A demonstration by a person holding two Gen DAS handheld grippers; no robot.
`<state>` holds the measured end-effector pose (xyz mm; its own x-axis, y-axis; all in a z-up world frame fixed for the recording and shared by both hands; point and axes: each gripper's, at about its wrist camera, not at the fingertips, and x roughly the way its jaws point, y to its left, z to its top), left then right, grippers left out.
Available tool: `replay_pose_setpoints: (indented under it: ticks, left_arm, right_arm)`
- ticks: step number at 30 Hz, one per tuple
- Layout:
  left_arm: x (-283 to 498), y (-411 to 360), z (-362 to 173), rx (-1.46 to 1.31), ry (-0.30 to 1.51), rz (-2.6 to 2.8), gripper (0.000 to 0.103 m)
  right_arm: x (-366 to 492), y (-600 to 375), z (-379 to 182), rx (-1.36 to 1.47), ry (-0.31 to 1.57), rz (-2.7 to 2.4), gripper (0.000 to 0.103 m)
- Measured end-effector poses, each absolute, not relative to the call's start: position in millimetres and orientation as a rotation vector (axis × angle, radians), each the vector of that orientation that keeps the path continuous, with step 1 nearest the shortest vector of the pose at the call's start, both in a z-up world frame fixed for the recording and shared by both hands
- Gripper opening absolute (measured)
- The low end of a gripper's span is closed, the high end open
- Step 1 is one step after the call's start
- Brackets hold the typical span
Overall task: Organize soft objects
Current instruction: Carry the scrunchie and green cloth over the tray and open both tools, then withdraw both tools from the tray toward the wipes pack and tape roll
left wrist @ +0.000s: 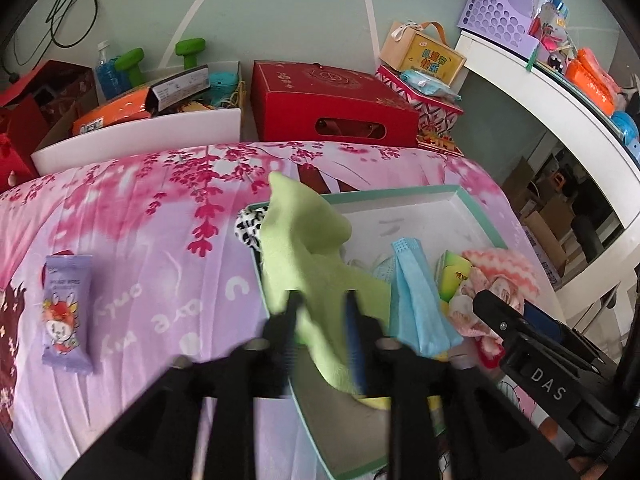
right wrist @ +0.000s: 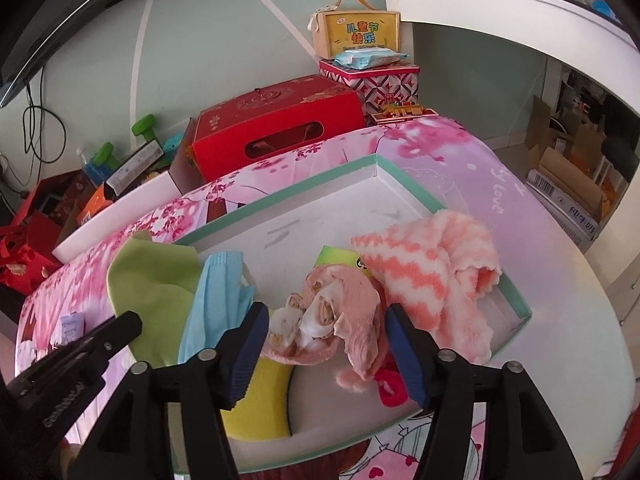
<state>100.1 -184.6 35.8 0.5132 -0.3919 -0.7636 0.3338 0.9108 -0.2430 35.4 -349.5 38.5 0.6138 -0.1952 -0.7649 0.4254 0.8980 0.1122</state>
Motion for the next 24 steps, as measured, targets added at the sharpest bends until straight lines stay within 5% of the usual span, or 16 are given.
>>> replay_pose_setpoints:
  ticks: [11, 16, 24]
  left_arm:
    - [98, -162, 39, -0.052, 0.941, -0.305, 0.069]
    - [103, -151, 30, -0.042, 0.967, -0.213, 0.088]
    - [103, -141, 23, -0.057, 0.992, -0.183, 0.090]
  right_arm:
    - [35, -347, 37, 0.262, 0.861, -0.367, 0.086]
    - [36, -344, 35, 0.233, 0.868, -0.372, 0.103]
    - [38, -342, 34, 0.212, 0.881, -0.375, 0.103]
